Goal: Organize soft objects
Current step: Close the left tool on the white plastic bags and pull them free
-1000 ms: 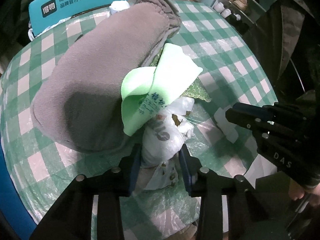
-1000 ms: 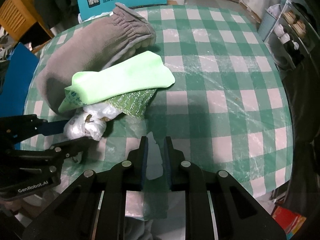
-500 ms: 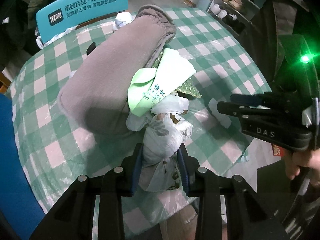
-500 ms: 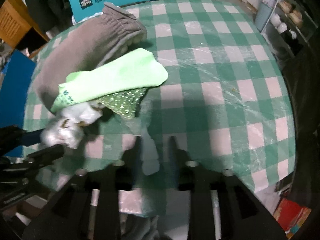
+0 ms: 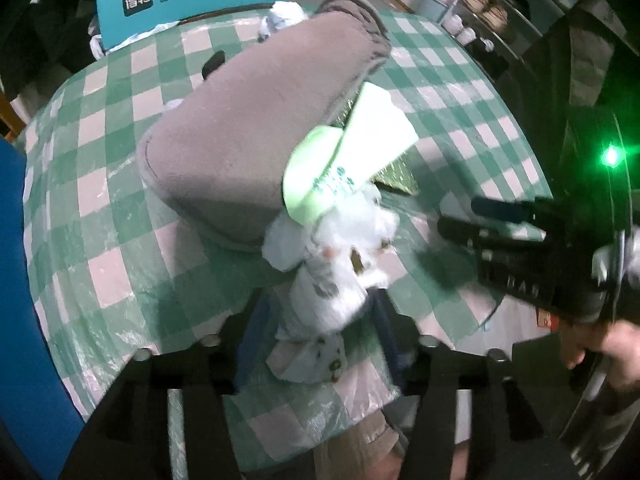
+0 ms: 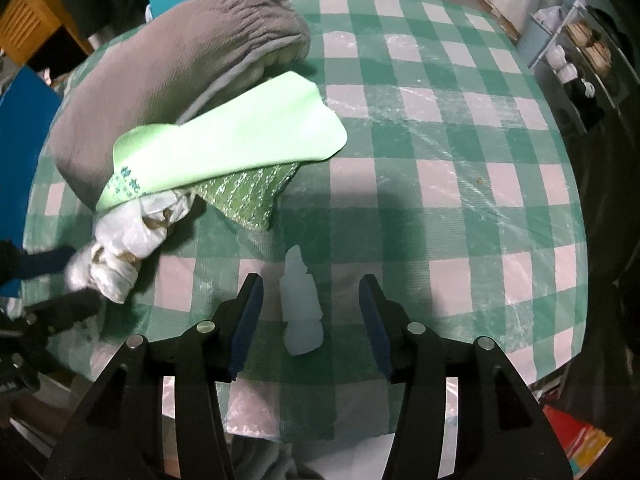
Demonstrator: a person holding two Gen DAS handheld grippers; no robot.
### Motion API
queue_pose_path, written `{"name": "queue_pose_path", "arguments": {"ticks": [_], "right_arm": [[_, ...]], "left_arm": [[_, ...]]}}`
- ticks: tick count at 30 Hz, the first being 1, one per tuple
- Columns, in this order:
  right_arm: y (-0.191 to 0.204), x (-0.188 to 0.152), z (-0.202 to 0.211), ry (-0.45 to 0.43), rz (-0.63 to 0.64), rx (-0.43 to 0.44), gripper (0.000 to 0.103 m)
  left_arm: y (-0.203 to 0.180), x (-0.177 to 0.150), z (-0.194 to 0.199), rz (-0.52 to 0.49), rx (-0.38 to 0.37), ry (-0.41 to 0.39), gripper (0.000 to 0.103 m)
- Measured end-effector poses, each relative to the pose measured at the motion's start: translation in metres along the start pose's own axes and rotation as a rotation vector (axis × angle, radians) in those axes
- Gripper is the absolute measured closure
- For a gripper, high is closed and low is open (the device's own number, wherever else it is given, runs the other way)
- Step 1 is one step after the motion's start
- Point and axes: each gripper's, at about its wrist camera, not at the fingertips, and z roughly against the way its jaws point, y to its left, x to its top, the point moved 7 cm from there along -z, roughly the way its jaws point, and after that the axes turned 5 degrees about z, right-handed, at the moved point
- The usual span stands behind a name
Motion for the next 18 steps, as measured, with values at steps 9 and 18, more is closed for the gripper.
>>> {"name": "queue_pose_path", "arguments": {"ticks": [9, 18], "right_arm": [[0.008, -0.001, -0.008, 0.007, 0.037, -0.017, 0.067], [0.023, 0.005, -0.009, 0.005, 0.049, -0.003, 0.086]], "left_arm": [[-0.004, 0.006, -0.015, 0.011, -0.009, 0.034, 0.034], [-0.015, 0.0, -0.022, -0.064, -0.006, 0.054, 0.052]]}}
